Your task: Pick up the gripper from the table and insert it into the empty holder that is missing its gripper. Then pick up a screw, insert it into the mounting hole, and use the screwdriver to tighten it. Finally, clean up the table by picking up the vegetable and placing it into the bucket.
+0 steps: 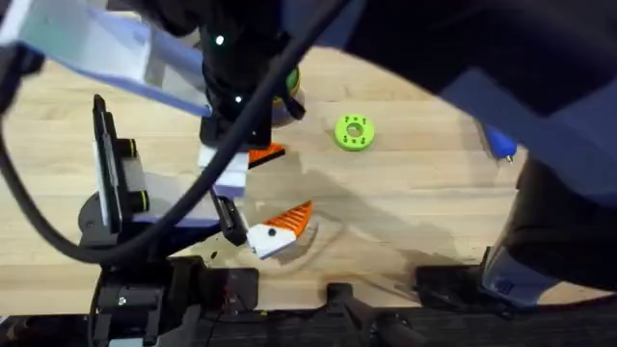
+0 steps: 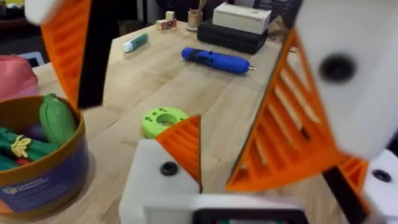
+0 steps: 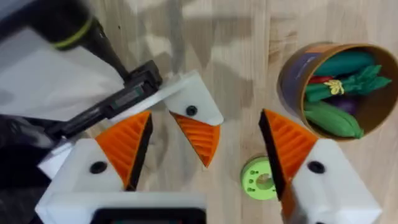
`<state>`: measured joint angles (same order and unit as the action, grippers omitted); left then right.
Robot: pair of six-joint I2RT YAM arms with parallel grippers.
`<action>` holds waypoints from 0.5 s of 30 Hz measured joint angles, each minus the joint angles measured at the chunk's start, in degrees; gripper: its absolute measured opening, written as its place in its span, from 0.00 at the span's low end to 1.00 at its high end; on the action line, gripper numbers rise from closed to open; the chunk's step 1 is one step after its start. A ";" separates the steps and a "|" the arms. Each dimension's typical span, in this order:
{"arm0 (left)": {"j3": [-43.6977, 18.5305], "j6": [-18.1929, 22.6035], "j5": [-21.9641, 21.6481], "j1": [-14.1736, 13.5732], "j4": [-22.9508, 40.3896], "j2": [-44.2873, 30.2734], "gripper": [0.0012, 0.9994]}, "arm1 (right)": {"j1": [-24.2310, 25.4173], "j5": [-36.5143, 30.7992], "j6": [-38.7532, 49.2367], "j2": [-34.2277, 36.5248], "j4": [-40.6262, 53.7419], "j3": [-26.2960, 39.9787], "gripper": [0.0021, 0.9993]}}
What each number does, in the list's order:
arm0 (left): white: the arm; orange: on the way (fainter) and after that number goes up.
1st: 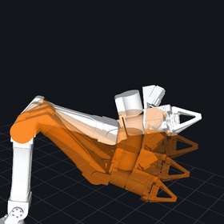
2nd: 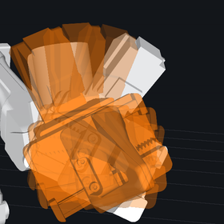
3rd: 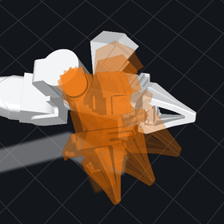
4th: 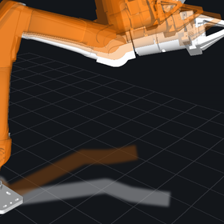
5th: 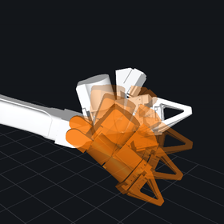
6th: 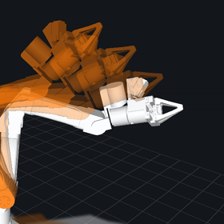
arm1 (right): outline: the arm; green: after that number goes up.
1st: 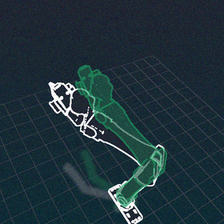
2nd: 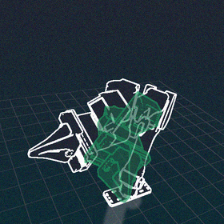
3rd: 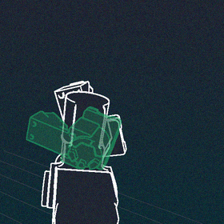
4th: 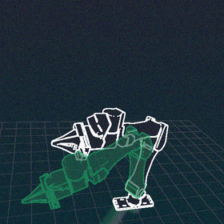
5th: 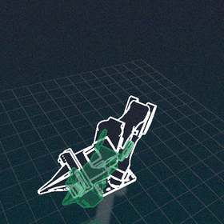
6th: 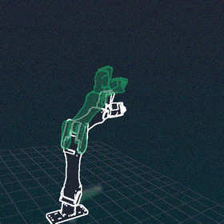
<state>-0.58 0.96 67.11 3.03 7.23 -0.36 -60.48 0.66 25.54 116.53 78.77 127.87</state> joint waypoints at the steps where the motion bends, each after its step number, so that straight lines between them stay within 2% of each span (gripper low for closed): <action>1: 0.00 0.08 0.00 0.00 0.01 0.00 0.99 | 0.24 0.36 -1.30 -0.76 -0.24 0.00 0.99; 10: 0.00 0.10 0.00 0.00 0.00 0.00 0.99 | 4.96 1.15 -10.60 -8.43 2.16 -0.24 0.99; 15: 0.00 0.12 0.00 0.00 -0.01 0.00 0.99 | 6.56 0.82 -14.52 -15.17 -2.97 -8.39 0.99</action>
<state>-0.58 1.08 67.11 3.03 7.23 -0.36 -53.92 1.48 11.02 101.36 75.81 119.48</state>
